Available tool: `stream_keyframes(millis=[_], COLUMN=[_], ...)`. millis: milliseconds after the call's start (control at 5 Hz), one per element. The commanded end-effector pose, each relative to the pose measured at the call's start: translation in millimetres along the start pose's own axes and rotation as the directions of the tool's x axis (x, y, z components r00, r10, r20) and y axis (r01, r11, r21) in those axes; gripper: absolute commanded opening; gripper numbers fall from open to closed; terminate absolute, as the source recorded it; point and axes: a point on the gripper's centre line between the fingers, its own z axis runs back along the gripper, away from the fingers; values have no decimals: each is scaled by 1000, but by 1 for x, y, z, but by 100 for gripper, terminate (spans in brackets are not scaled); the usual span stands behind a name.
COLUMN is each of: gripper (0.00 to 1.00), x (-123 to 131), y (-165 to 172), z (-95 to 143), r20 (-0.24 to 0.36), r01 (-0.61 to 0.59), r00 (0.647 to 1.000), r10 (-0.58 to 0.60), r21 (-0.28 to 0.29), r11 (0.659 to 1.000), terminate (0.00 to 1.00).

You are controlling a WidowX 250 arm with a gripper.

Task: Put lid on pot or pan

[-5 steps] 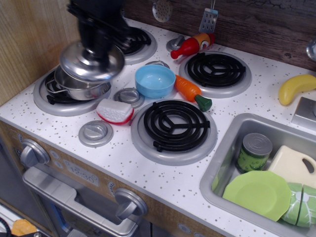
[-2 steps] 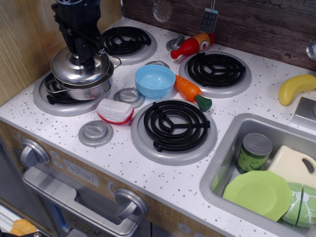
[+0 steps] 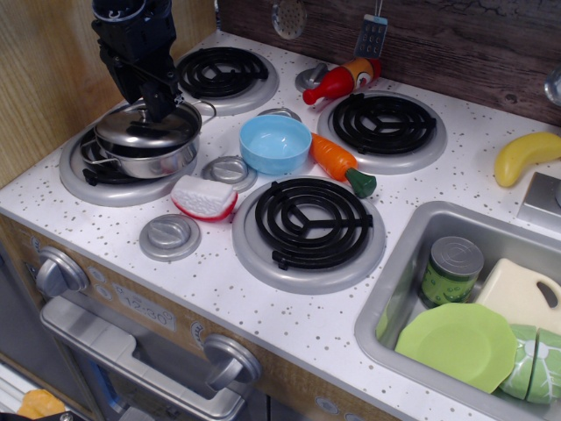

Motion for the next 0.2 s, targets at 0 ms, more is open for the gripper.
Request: stream_keyframes(millis=[0], gripper=[100], x=[2], y=[6], z=[8], r20=[30], r01=[25], r00=[999], r10=[-25], r21=[21], r11=[999], terminate=[100])
